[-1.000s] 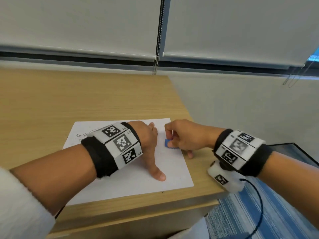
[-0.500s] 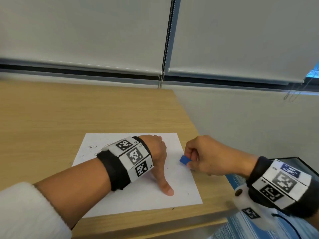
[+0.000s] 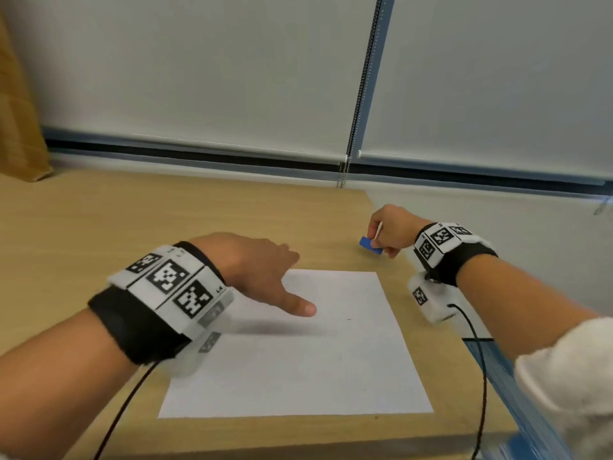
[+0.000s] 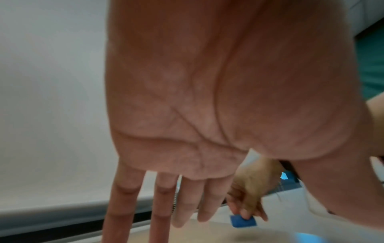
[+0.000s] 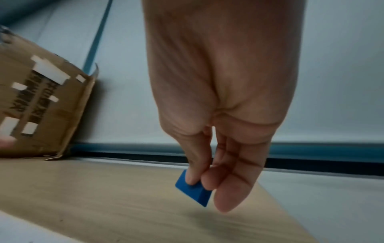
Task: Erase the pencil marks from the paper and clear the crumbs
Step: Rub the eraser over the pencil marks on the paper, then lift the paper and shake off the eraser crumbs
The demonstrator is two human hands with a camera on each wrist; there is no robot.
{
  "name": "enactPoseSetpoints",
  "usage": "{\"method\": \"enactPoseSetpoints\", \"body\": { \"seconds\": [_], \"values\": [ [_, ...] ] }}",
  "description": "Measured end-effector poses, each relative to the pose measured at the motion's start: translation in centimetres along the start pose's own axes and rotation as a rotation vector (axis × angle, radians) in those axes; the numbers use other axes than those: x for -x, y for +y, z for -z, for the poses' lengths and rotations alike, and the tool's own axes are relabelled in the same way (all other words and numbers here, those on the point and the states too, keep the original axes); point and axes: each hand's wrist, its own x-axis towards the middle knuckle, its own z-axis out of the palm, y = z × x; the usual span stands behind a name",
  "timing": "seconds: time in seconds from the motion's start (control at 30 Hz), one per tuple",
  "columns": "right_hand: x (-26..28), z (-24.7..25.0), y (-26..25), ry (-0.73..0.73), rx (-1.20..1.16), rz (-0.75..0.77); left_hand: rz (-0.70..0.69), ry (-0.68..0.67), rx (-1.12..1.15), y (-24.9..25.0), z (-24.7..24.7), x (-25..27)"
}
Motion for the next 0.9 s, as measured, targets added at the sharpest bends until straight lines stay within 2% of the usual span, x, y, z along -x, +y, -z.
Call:
{"method": "enactPoseSetpoints", "body": {
  "seconds": [0.13, 0.27, 0.4, 0.47, 0.73, 0.9],
  "values": [
    [-0.9, -1.4, -0.2, -0.067, 0.036, -0.064, 0.094, 0.09, 0.126, -5.4, -0.7, 1.9],
    [0.6, -1.5, -0.1, -0.025, 0.069, -0.004, 0.161, 0.143, 0.192, -9.1, -1.7, 2.8],
    [3.6, -1.9, 0.3, -0.211, 0.148, 0.126, 0.19, 0.141, 0.207, -11.6, -2.8, 1.7],
    [4.2, -2.3, 0.4, -0.195, 0.223, 0.151, 0.195, 0.138, 0.203, -12.2, -3.1, 0.8],
    [4.4, -3.0, 0.5, -0.156, 0.177, 0.153, 0.169, 0.139, 0.211, -12.3, -3.9, -1.5],
    [5.0, -2.4, 0.2, -0.044, -0.009, 0.164, 0.133, 0.203, 0.341, -13.4, -4.5, -2.2]
  ]
}}
